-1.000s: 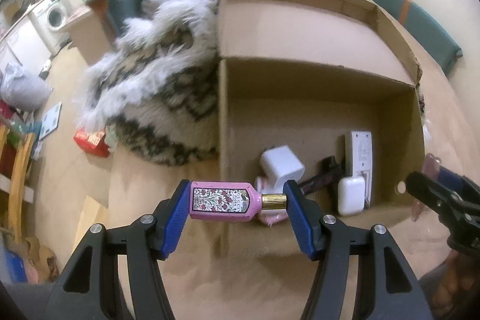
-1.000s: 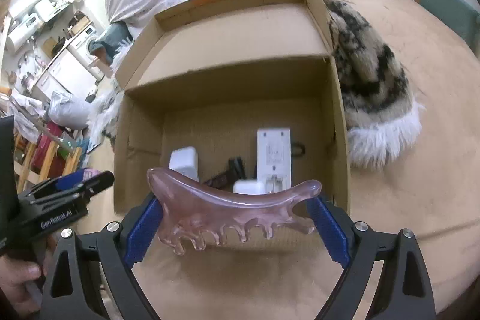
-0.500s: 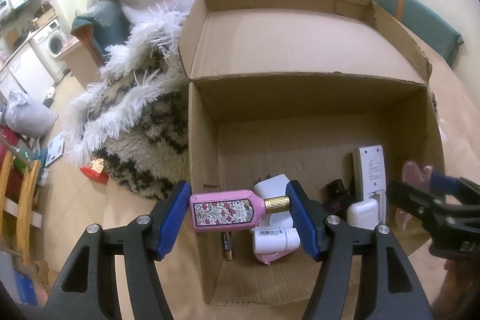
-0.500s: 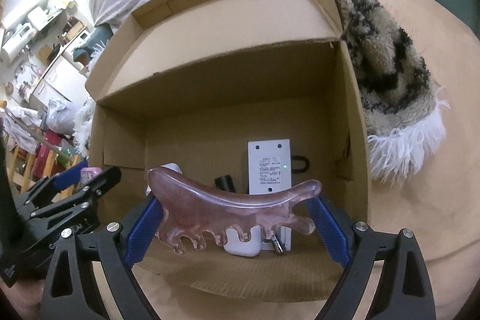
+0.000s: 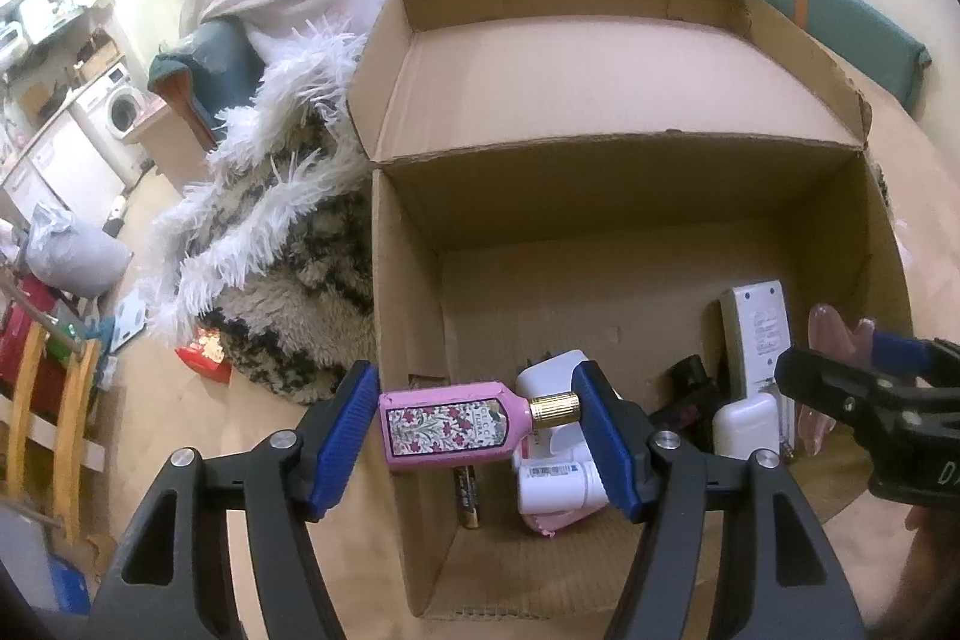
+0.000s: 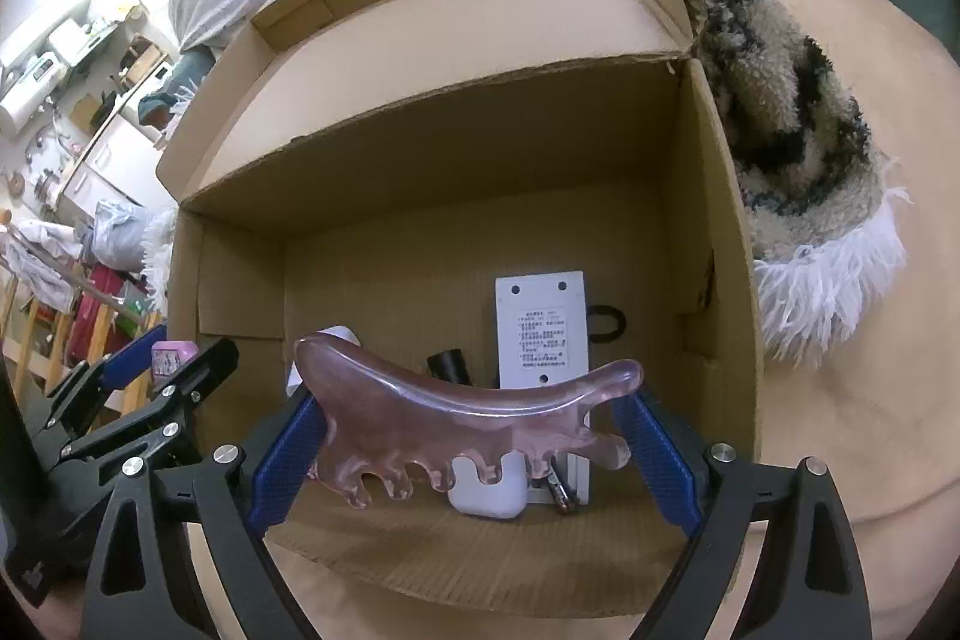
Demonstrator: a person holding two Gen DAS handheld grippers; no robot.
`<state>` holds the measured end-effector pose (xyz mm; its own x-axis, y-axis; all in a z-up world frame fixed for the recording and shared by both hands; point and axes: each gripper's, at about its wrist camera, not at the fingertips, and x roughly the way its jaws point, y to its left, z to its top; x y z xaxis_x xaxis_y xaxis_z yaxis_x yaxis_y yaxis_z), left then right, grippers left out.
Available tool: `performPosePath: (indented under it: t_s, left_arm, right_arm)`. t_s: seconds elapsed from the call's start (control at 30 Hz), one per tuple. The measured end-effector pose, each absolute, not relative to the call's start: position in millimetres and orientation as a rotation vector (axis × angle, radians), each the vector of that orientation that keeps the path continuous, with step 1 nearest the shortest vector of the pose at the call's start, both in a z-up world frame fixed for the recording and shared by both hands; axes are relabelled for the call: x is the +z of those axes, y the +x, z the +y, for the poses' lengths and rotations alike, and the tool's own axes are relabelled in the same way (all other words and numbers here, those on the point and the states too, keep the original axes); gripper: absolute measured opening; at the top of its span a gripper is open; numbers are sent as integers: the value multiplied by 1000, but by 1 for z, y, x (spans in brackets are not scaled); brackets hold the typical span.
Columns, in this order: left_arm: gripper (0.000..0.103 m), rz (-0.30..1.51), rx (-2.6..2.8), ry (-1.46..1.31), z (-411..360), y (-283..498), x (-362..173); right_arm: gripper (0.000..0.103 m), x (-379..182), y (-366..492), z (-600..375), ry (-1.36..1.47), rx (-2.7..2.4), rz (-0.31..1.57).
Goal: Organize rigid objects
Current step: 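Carry the perfume bottle and gua sha comb into the box with both tools, then open the left tool releasing the perfume while the right tool releases the comb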
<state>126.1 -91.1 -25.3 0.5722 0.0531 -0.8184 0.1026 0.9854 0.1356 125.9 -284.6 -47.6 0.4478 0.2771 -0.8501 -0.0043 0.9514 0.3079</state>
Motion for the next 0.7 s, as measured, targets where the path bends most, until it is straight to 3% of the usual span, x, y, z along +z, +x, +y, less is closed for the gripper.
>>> performPosePath:
  t_s: [0.17, 0.7]
  left_arm:
    - [87, 1000, -65, 180, -97, 127, -30]
    - [88, 1013, -68, 151, -90, 124, -23]
  right_arm:
    - [99, -50, 128, -285, 311, 197, 1101]
    - [103, -34, 125, -291, 355, 211, 1026]
